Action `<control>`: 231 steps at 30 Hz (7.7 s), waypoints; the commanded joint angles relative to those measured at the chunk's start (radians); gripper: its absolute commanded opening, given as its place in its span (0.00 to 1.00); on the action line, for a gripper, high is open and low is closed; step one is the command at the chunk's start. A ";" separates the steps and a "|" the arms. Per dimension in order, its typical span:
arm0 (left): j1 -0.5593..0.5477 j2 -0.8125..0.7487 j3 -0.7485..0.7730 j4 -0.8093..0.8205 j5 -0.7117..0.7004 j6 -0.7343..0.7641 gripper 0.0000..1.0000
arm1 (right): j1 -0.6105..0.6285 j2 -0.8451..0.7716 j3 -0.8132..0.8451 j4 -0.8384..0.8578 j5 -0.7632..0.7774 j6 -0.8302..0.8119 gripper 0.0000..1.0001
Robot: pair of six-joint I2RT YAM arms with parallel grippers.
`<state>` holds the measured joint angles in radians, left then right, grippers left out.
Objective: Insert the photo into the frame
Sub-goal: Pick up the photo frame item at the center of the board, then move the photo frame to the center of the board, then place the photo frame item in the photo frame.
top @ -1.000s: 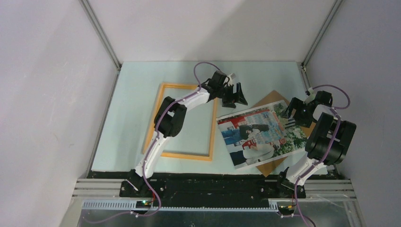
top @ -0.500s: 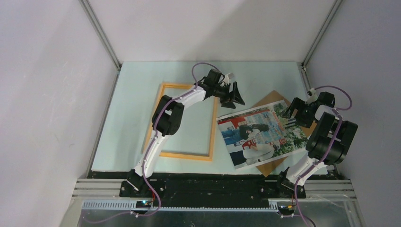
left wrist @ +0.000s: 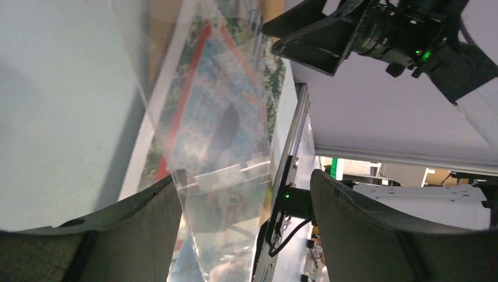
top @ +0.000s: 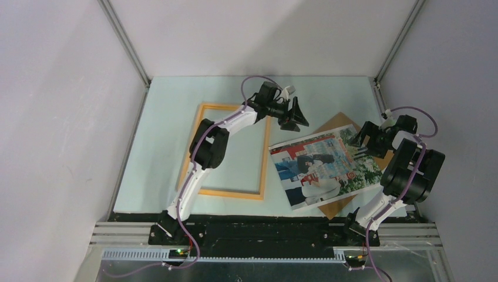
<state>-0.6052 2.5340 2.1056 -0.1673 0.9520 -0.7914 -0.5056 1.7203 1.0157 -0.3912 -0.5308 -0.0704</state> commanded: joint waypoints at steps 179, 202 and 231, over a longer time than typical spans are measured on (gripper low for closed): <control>0.735 -1.044 -0.880 -0.204 0.113 0.276 0.00 | 0.919 0.269 0.708 -0.204 0.232 0.094 0.68; 0.654 -1.016 -0.924 -0.175 0.066 0.304 0.00 | 0.760 0.061 0.427 -0.096 0.024 0.100 0.84; 0.643 -0.997 -0.960 -0.155 0.043 0.330 0.00 | 0.831 0.130 0.422 -0.065 0.010 0.119 0.74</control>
<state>0.0475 1.5394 1.1572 -0.3695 0.9787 -0.4854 0.3233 1.8439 1.4372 -0.4862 -0.5060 0.0517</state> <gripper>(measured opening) 0.005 0.740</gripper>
